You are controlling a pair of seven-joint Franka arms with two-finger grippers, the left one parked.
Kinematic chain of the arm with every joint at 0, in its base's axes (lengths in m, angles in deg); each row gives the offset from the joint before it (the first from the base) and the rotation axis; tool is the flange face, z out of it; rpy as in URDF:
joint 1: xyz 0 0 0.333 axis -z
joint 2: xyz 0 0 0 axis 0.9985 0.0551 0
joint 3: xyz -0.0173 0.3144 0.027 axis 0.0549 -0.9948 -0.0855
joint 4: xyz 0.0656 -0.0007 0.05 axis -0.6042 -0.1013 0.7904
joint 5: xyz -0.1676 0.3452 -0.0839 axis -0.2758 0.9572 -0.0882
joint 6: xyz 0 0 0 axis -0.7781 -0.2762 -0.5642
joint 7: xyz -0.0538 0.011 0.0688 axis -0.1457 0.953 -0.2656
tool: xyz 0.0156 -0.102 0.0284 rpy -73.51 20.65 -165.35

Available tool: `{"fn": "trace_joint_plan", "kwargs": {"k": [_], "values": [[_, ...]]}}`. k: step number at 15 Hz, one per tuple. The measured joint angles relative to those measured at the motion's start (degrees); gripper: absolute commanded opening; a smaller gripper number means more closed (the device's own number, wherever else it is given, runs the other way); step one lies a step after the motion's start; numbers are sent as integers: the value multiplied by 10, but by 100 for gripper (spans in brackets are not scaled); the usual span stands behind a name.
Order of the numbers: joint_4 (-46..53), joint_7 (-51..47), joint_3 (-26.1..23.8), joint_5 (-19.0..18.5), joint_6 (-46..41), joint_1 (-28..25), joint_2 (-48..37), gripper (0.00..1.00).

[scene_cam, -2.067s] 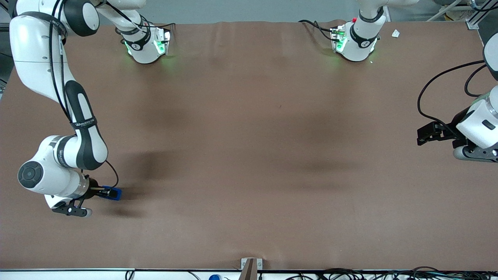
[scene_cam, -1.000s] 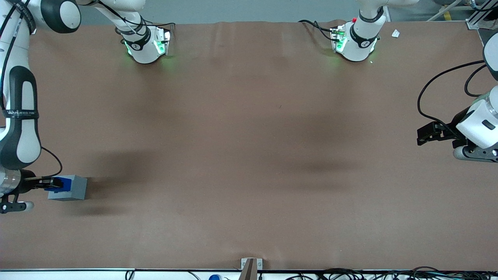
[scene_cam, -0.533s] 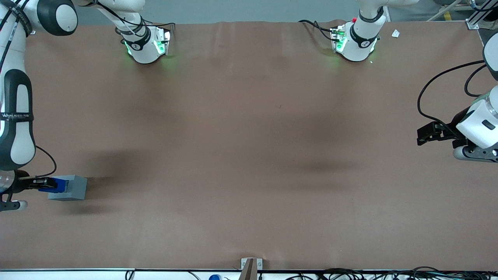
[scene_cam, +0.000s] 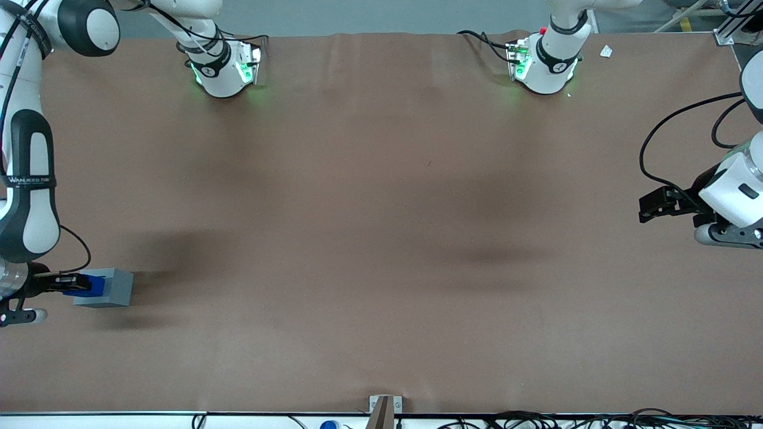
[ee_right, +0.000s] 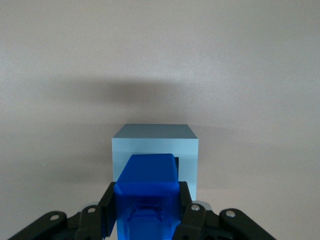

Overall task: Insert blue part into gray base with right arm
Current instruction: 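Lower the blue block into the gray base's recess and press it in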

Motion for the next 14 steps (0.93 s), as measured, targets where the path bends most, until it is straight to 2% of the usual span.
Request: {"fn": "trace_joint_plan", "kwargs": {"k": [14], "values": [[-2, -38, 1, 1, 0, 5, 0, 0]]}}
